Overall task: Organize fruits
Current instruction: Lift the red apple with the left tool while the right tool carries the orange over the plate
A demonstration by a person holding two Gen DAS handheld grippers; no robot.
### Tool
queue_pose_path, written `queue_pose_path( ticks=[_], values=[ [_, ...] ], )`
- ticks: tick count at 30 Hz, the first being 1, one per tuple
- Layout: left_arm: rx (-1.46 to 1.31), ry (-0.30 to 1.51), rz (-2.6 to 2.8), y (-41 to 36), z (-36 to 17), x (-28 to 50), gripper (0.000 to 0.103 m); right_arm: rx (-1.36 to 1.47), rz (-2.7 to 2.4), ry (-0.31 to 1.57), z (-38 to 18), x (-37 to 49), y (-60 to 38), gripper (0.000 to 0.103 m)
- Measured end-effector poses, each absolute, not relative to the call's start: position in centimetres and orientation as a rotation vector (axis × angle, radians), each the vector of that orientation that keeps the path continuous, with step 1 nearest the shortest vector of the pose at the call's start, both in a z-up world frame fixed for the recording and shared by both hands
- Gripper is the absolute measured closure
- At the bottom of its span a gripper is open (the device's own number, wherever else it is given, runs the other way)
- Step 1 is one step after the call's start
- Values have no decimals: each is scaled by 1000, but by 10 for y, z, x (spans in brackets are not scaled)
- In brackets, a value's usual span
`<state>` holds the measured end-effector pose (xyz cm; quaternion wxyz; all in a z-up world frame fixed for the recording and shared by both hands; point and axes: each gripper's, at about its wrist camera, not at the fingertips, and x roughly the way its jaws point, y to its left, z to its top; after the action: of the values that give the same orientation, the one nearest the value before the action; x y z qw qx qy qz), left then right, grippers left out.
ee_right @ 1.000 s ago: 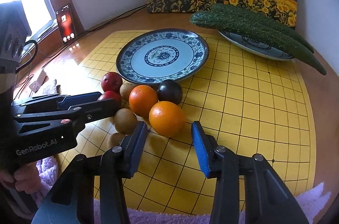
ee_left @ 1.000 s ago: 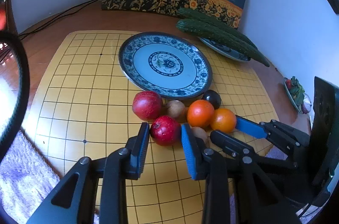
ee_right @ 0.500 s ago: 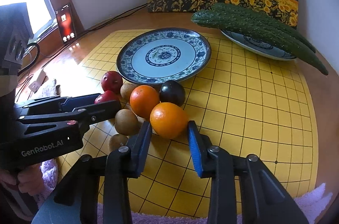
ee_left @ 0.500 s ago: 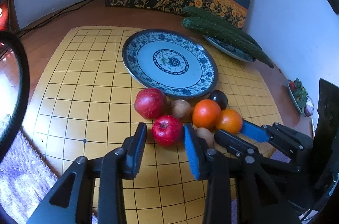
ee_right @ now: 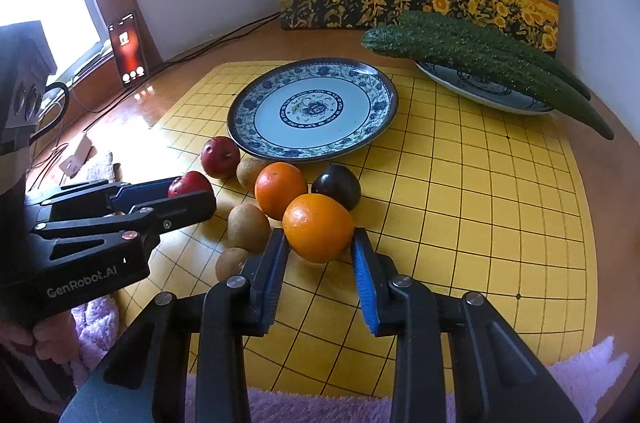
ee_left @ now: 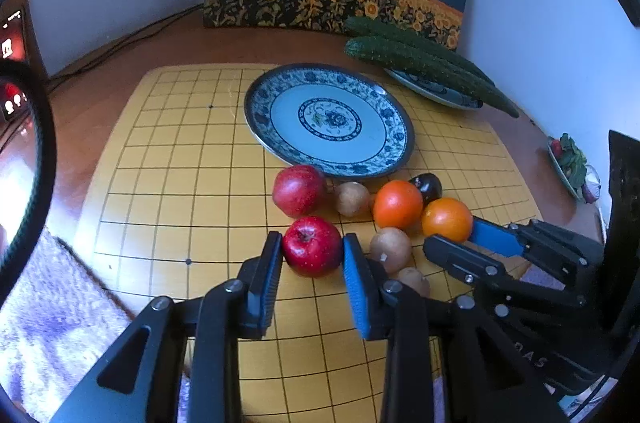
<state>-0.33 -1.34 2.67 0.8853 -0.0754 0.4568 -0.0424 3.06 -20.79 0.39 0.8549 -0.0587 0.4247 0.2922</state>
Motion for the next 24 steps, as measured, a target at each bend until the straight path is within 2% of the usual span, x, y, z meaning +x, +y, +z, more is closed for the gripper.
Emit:
queue_pose_path(
  ticks=[24],
  values=[
    [-26, 861, -99, -16, 75, 18, 71, -128, 607, 836, 37, 30, -208, 70]
  ],
)
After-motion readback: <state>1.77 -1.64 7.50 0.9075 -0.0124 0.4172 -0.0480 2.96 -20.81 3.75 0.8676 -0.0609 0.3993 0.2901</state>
